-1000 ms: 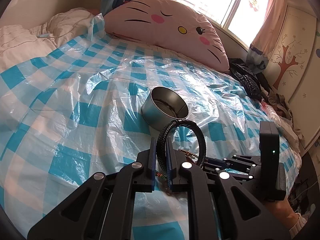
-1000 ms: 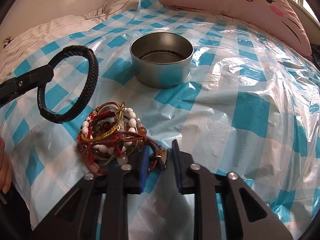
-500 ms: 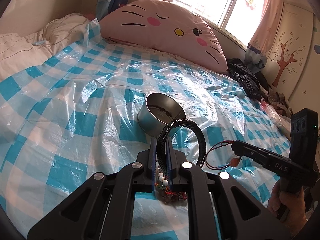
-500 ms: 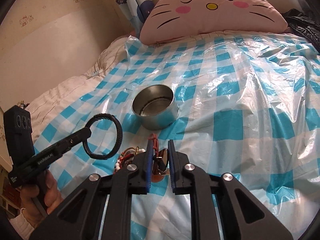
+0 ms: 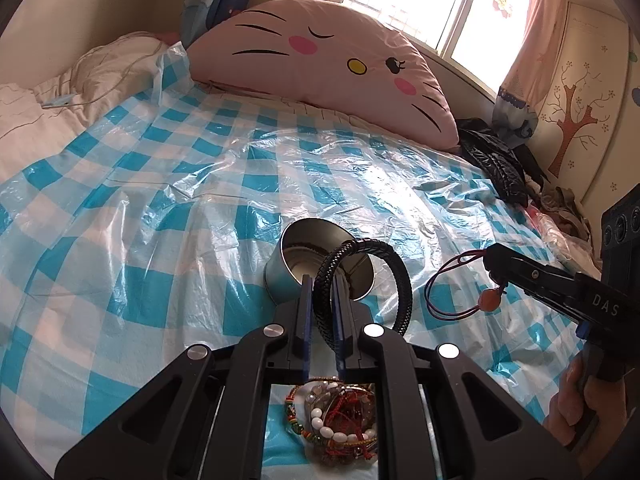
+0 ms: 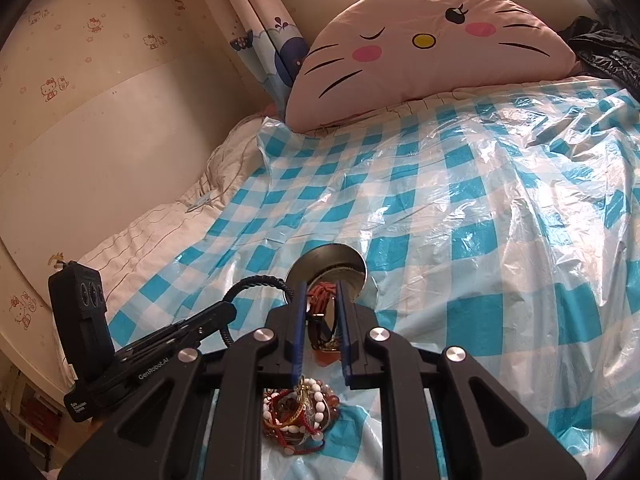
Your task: Organize jewelry
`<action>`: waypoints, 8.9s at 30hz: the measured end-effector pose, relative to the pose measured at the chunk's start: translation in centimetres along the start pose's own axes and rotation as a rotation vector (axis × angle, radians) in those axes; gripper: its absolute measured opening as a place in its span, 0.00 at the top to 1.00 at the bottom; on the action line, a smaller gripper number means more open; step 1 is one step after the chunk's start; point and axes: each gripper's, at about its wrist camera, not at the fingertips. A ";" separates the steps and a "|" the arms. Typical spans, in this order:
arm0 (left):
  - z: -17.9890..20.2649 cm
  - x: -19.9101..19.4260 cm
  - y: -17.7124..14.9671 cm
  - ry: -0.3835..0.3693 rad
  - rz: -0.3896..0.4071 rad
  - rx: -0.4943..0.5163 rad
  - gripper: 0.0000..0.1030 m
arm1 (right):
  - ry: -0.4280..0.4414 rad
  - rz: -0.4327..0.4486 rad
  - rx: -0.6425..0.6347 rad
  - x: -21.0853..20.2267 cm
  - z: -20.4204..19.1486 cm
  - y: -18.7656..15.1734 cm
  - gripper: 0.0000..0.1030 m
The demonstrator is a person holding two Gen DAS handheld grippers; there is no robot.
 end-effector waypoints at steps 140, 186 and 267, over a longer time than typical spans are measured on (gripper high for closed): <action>2.2 4.1 2.7 -0.051 0.050 0.057 0.96 | 0.111 0.121 0.163 2.2 1.2 -0.4 0.96; 4.1 -6.4 -6.8 0.394 -0.044 0.206 0.07 | -0.415 0.063 -0.118 -4.6 -2.6 -10.1 0.14; -3.5 -6.7 -4.7 0.392 0.094 -0.150 0.07 | -0.061 -0.119 -0.092 1.3 -2.9 -9.7 0.92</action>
Point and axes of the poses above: each gripper's, at about its wrist camera, not at the fingertips, and x roughly the way its jaws point, z to its right, y to its top, and after that the axes turned 15 degrees about -y, right-handed
